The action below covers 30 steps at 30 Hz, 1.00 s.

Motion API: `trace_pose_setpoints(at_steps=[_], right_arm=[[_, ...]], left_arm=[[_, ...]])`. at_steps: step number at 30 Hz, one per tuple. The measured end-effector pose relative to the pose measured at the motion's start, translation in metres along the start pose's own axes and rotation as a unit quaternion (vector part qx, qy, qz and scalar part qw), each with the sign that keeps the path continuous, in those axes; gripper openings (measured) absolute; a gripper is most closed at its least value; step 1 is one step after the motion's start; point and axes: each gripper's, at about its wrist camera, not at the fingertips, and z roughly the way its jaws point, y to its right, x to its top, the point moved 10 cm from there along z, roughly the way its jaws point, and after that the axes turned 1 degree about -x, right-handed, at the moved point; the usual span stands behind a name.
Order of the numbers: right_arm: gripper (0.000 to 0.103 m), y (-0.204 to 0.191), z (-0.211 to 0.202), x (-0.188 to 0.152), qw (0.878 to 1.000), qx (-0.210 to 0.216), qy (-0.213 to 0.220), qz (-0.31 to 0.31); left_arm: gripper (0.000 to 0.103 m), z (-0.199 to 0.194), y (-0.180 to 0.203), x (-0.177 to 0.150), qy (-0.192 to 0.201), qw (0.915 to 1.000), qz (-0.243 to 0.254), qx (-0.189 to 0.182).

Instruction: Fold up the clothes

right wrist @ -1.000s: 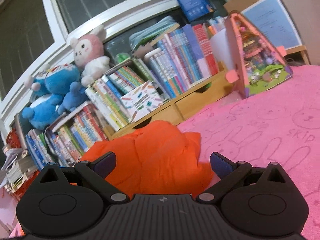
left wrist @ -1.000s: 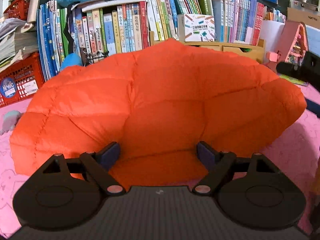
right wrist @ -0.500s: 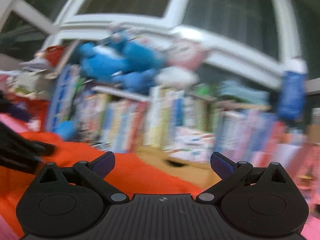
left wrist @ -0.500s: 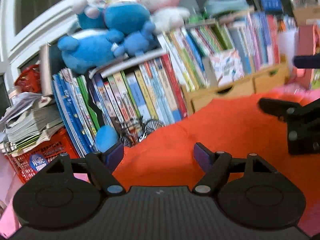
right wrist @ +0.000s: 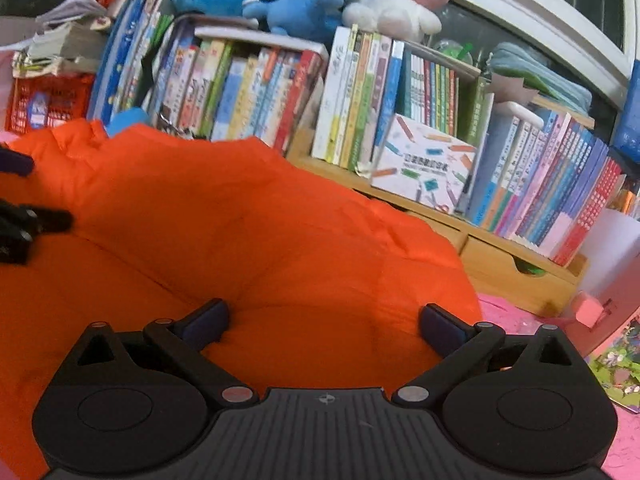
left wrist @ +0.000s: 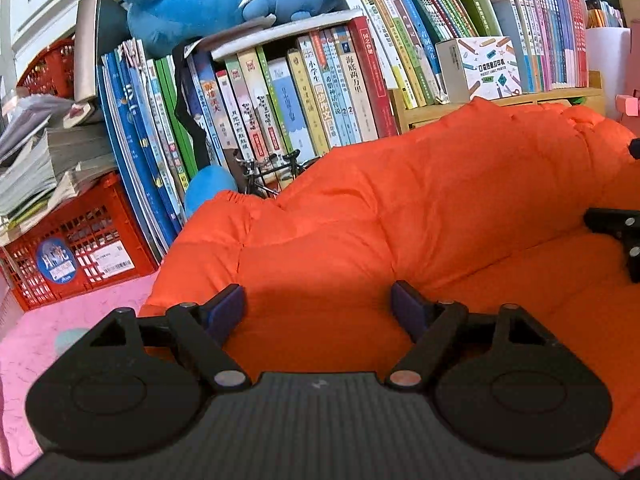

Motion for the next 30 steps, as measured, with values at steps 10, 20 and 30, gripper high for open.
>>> trace_pose_setpoints(at_steps=[10,20,30], right_arm=[[0.102,0.041,0.005,-0.022,0.999,-0.028,-0.03,0.015],[0.102,0.063,0.005,-0.035,0.997,-0.045,-0.056,0.027],[0.103,0.068,0.007,-0.037,0.995,-0.015,-0.073,0.062]], left_arm=[[0.084,0.003,-0.047,-0.018,-0.024,0.9989,-0.021,0.033],[0.087,0.008,-0.064,-0.028,-0.054,0.9962,-0.059,0.035],[0.09,0.011,-0.072,-0.035,-0.063,0.994,-0.089,0.012]])
